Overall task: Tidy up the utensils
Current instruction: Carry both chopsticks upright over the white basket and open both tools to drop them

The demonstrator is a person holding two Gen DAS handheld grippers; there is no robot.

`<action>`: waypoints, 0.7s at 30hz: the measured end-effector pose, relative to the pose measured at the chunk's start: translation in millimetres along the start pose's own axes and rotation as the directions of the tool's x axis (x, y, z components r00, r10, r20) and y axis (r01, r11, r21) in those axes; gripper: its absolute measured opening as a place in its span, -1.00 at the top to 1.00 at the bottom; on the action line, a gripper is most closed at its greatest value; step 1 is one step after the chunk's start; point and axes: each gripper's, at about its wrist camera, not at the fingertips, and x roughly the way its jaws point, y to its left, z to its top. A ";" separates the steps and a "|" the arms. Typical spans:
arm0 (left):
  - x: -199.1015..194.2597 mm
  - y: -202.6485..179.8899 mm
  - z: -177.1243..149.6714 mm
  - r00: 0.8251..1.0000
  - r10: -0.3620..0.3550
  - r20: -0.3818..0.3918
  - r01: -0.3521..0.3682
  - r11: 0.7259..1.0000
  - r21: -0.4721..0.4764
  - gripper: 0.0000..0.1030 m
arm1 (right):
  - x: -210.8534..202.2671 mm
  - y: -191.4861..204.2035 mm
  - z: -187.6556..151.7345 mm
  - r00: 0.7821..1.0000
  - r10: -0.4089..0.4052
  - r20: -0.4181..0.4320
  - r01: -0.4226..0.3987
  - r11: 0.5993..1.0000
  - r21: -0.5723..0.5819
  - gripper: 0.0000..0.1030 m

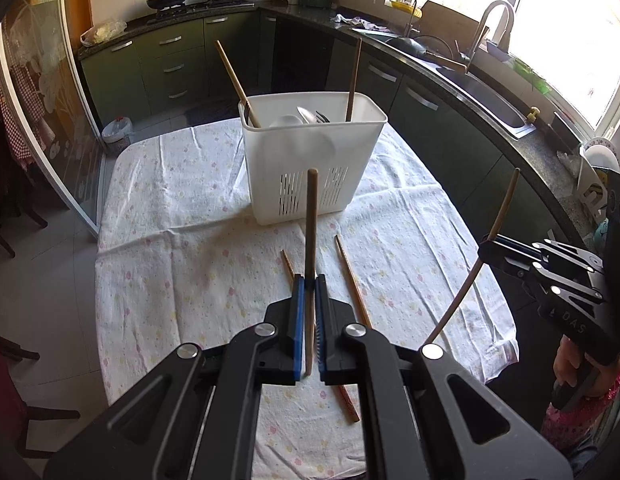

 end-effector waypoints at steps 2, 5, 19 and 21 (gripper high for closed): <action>-4.4 0.1 2.5 1.000 -0.001 0.013 0.001 1.000 0.002 0.90 | -4.6 4.3 5.1 1.000 0.004 0.014 -0.004 1.000 -0.008 0.86; -9.8 0.3 7.2 1.000 -0.004 0.030 0.003 1.000 0.005 0.90 | -7.7 10.5 15.2 0.999 0.008 0.036 -0.007 1.000 -0.019 0.86; -52.1 1.4 62.0 0.988 -0.028 0.152 0.026 0.999 0.020 0.90 | -45.3 36.0 100.8 0.988 -0.026 0.153 0.040 0.995 -0.094 0.86; -64.1 2.2 74.8 0.982 -0.030 0.184 0.027 0.999 0.019 0.90 | -54.7 40.1 116.9 0.983 -0.027 0.183 0.046 0.994 -0.099 0.86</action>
